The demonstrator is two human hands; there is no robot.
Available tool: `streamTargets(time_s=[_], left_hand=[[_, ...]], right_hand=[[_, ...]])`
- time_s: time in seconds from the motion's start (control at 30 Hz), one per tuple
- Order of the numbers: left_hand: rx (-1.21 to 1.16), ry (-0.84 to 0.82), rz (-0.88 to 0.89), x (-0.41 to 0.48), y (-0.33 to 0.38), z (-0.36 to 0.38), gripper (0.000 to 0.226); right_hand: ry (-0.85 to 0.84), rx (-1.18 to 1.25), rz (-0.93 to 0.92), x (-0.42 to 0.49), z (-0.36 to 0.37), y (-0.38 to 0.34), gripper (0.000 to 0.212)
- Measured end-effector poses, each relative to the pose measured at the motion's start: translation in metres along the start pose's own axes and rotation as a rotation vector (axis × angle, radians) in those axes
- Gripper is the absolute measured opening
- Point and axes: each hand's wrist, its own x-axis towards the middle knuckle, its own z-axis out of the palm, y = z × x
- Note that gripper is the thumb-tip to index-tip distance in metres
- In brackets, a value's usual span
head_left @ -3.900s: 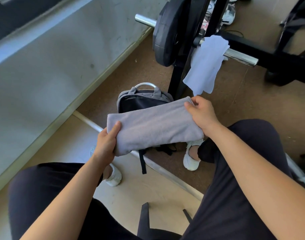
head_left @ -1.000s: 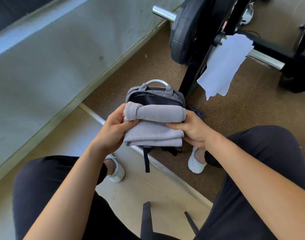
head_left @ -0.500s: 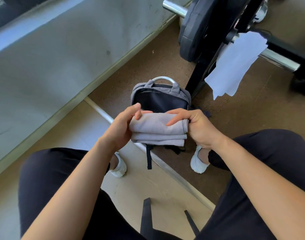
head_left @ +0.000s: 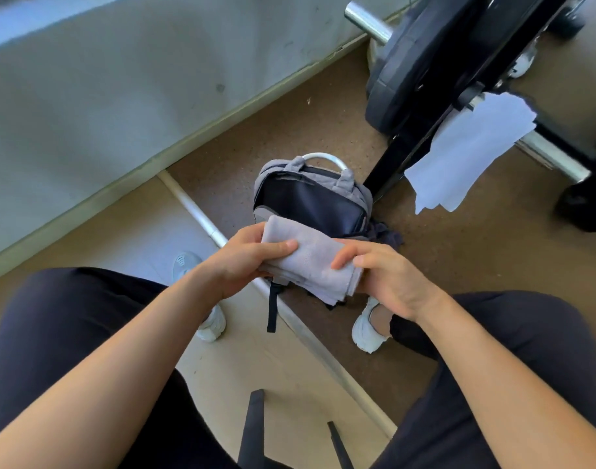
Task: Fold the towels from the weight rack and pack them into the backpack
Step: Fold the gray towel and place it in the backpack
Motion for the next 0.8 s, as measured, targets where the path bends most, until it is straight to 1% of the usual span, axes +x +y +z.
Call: streamTargets(time_s=[0.07, 0.17, 0.23, 0.3, 0.4, 0.43, 0.5, 0.53, 0.57, 0.6, 0.67, 0.73, 0.8], left_hand=[[-0.011, -0.025, 0.046, 0.004, -0.004, -0.002, 0.044], [0.030, -0.058, 0.051, 0.011, -0.009, -0.004, 0.048], [0.155, -0.073, 0.041, 0.018, -0.005, -0.008, 0.044], [0.337, -0.091, 0.064, 0.027, 0.003, -0.014, 0.043], [0.590, -0.072, 0.140, 0.049, 0.014, -0.024, 0.054], [0.730, -0.049, 0.182, 0.056, 0.016, -0.028, 0.059], [1.084, -0.020, 0.260, 0.074, 0.017, -0.035, 0.074], [1.225, -0.042, 0.250, 0.081, 0.016, -0.037, 0.078], [1.331, -0.099, 0.202, 0.085, 0.013, -0.036, 0.076], [1.424, -0.177, 0.149, 0.089, 0.008, -0.033, 0.069], [1.570, -0.314, 0.103, 0.092, -0.003, -0.024, 0.056], [1.621, -0.390, 0.099, 0.092, -0.007, -0.018, 0.047], [1.640, -0.446, 0.086, 0.093, -0.007, -0.017, 0.044]], right_hand=[[0.072, 0.034, 0.030, 0.000, 0.002, 0.002, 0.014], [0.164, -0.003, 0.042, 0.002, 0.001, 0.011, 0.030], [0.196, -0.139, 0.026, 0.003, -0.003, 0.014, 0.034], [0.242, -0.292, -0.015, 0.006, -0.009, 0.011, 0.036], [0.361, -0.402, -0.082, 0.015, -0.020, -0.002, 0.039], [0.400, -0.417, -0.099, 0.020, -0.024, -0.007, 0.038], [0.477, -0.427, -0.100, 0.034, -0.035, -0.017, 0.034], [0.502, -0.440, -0.086, 0.043, -0.042, -0.022, 0.034], [0.512, -0.460, -0.070, 0.053, -0.050, -0.025, 0.035], [0.508, -0.484, -0.052, 0.063, -0.056, -0.027, 0.037], [0.471, -0.526, -0.016, 0.087, -0.065, -0.026, 0.037], [0.422, -0.553, 0.042, 0.111, -0.066, -0.019, 0.036], [0.377, -0.558, 0.117, 0.133, -0.063, -0.007, 0.035]])
